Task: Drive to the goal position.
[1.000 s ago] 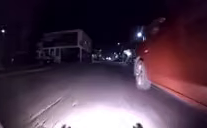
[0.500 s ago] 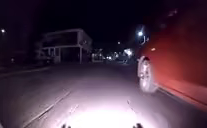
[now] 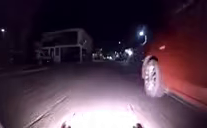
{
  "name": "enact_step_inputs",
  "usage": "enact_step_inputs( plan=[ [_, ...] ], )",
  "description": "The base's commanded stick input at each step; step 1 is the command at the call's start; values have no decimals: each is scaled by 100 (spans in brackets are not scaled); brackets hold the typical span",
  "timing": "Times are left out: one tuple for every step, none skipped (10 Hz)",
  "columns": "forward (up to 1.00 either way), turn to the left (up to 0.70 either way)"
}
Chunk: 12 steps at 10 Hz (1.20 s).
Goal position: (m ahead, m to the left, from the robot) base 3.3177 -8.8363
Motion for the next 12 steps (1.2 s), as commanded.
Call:
enact_step_inputs(
  plan=[
    [60, 0],
    [60, 0],
    [60, -13],
    [60, -15],
    [60, -15],
    [60, -15],
    [60, -13],
    [60, -3],
    [60, 0],
    [60, 0],
    [60, 0],
    [60, 0]
  ],
)
